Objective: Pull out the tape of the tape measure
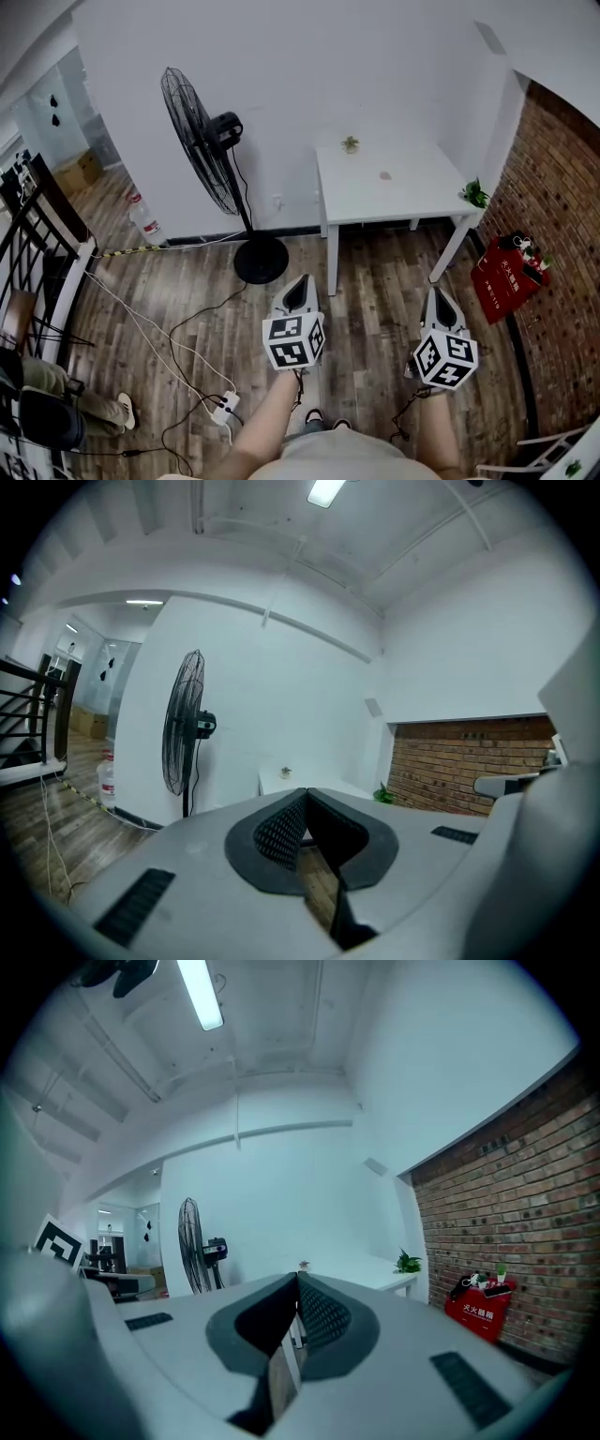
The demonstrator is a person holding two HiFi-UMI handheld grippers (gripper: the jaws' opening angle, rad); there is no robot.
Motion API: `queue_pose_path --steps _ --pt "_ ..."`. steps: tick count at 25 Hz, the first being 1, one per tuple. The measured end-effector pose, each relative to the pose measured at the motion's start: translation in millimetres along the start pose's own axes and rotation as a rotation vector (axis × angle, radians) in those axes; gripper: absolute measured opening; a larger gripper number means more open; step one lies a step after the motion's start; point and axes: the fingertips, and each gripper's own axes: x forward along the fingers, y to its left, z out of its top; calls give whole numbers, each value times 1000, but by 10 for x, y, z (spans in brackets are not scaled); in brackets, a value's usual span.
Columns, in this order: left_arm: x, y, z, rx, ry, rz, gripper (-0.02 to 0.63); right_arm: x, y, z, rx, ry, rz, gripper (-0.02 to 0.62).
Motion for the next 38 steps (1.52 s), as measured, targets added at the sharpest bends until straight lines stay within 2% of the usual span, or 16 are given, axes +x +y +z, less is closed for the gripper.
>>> queue_pose_path --steps 3,10,19,27,38 --pt "15 11 31 7 7 -5 11 30 28 28 4 -2 2 3" --pt "72 3 30 -4 14 -44 15 97 57 33 5 1 8 77" --pt "142 118 8 -20 16 -79 163 197 133 -23 -12 13 -6 157" --pt "309 238 90 4 -5 -134 242 391 210 -67 -18 23 -46 240" --pt "645 437 27 29 29 -186 270 607 256 -179 -6 33 -109 252"
